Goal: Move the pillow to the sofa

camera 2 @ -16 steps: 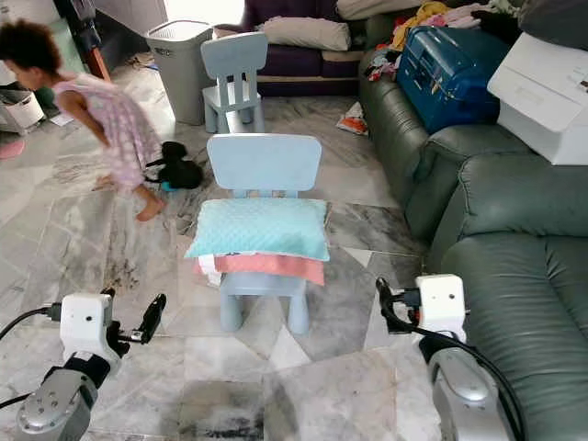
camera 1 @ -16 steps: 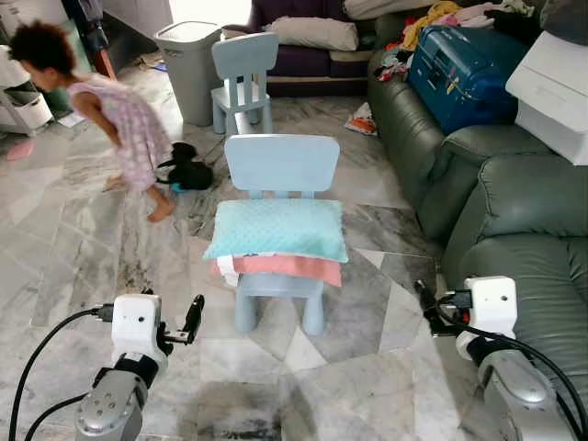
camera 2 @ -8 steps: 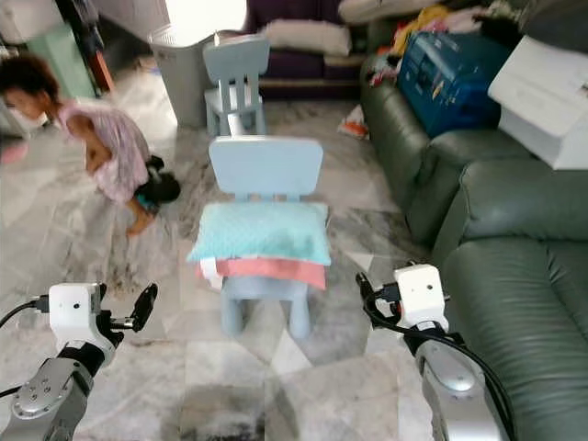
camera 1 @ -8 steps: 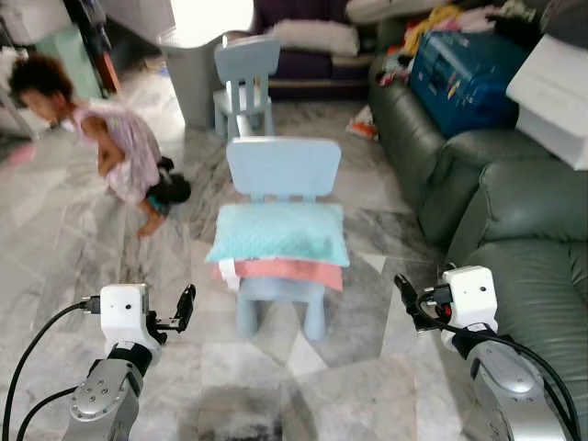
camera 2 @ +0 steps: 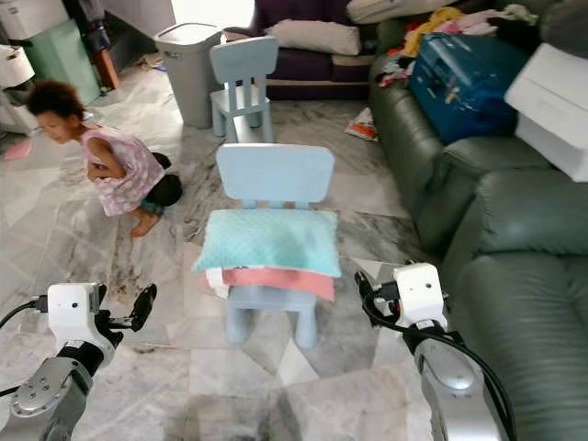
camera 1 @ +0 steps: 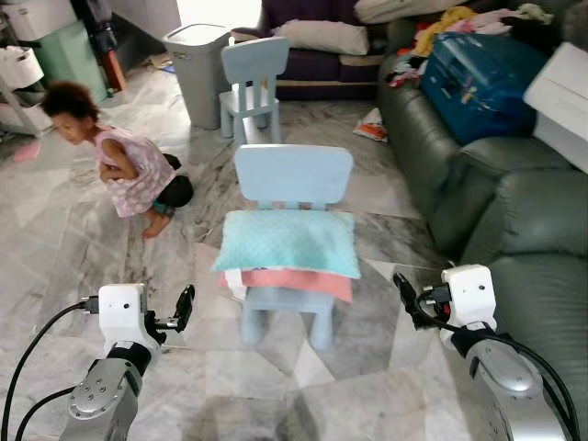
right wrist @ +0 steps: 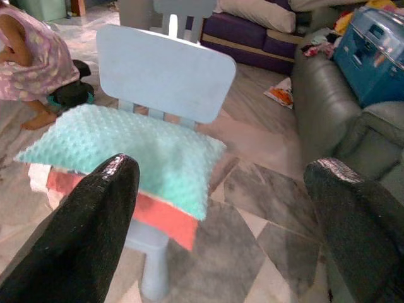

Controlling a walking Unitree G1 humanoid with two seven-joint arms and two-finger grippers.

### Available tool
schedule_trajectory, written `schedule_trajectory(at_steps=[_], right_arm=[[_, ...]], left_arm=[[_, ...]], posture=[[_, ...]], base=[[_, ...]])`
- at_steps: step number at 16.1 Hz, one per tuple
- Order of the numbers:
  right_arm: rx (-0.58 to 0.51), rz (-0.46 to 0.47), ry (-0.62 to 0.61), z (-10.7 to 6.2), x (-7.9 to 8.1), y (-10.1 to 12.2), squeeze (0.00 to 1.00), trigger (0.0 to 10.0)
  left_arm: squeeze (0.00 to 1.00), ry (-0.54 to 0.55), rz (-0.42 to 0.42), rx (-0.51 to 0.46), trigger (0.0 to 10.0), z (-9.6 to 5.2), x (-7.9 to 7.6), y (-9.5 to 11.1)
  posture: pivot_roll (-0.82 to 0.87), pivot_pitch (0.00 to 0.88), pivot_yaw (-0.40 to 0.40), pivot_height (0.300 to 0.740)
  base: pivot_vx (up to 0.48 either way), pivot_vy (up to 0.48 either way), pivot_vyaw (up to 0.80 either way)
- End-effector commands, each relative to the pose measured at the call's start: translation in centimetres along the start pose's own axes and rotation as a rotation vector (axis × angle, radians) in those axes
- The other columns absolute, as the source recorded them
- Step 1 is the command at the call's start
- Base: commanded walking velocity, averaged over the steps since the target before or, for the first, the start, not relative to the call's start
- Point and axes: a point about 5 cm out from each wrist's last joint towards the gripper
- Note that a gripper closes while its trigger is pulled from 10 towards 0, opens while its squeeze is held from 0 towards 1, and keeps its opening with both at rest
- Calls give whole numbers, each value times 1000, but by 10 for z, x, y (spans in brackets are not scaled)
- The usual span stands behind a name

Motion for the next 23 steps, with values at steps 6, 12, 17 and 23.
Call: schedule_trajectory(at_steps=[6, 12, 17, 23], right_arm=[[-40, -11, -4, 3, 0, 11, 0, 10000], [-48, -13, 2, 5, 2, 13, 0, 10000], [-47, -22, 7, 6, 3, 12, 0, 10000], [-44, -25, 5, 5, 2, 12, 0, 10000]], left_arm=[[0, 4, 1, 11, 10000, 2, 3, 1], [0, 5, 7, 12, 10000, 4, 5, 2], [0, 4, 6, 12, 10000, 5, 5, 2], [0, 5, 2, 19, 10000, 5, 3, -1]], posture=[[-96, 0, 8, 740], [-90, 0, 6, 740], [-89, 0, 8, 740], [-92, 0, 8, 740]], base=[[431, 0, 0], [432, 0, 0], [398, 219, 0], [199, 249, 0]])
Point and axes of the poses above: a point about 5 cm out from each wrist's last joint towards the gripper, its own z axis pointing out of the wrist towards the gripper, its own y axis along the axis of the wrist's last joint, x = y × z, and after that the axes turned 3 degrees about -z, right-handed
